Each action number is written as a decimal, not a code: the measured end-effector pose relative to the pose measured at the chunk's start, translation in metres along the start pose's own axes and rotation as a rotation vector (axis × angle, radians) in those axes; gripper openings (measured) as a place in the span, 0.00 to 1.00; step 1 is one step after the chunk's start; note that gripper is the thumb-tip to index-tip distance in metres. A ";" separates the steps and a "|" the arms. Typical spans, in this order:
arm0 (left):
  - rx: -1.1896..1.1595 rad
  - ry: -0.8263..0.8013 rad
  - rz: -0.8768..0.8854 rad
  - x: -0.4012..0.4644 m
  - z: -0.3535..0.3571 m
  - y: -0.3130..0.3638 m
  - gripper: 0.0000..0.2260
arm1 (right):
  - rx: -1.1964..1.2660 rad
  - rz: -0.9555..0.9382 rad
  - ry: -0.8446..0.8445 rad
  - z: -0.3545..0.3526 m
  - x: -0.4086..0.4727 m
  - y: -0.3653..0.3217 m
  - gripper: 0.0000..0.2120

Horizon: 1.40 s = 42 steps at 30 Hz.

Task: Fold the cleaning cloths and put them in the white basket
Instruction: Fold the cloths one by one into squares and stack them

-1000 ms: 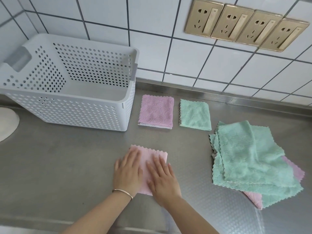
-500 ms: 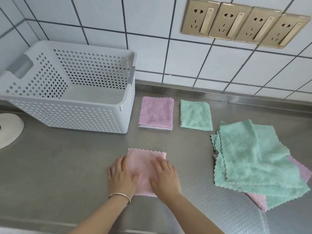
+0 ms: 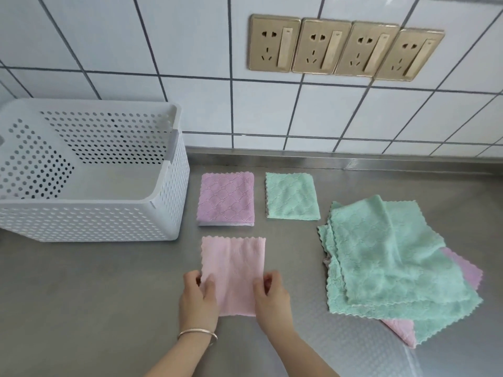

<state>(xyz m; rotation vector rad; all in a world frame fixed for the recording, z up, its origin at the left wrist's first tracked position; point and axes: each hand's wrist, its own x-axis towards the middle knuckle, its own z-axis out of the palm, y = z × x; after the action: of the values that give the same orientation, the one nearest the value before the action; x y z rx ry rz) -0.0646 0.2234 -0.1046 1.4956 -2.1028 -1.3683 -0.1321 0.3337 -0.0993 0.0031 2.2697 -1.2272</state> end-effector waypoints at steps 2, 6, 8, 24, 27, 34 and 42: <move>-0.103 0.006 0.040 0.007 0.016 0.031 0.06 | 0.090 -0.030 0.082 -0.024 0.016 -0.013 0.04; -0.236 -0.042 0.148 0.037 0.056 0.094 0.08 | 0.174 -0.081 0.215 -0.073 0.068 -0.043 0.03; -0.227 -0.079 0.220 0.052 0.075 0.120 0.11 | 0.212 -0.070 0.255 -0.091 0.095 -0.054 0.02; -0.002 -0.113 0.162 0.130 0.180 0.143 0.17 | 0.103 0.056 0.395 -0.107 0.221 -0.041 0.10; 0.170 -0.088 0.360 0.129 0.178 0.135 0.17 | -0.116 -0.030 0.495 -0.104 0.216 -0.039 0.16; 1.001 -0.337 0.792 0.136 0.187 0.133 0.32 | -0.967 -0.340 0.168 -0.112 0.228 -0.030 0.35; 1.076 -0.476 0.628 0.143 0.186 0.152 0.28 | -0.880 -0.364 -0.060 -0.136 0.235 -0.033 0.29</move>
<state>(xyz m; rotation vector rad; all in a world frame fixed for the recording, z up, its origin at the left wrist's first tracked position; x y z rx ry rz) -0.3425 0.2149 -0.1320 0.5162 -3.4709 -0.3205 -0.4030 0.3602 -0.1257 -0.7796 2.6314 -0.2718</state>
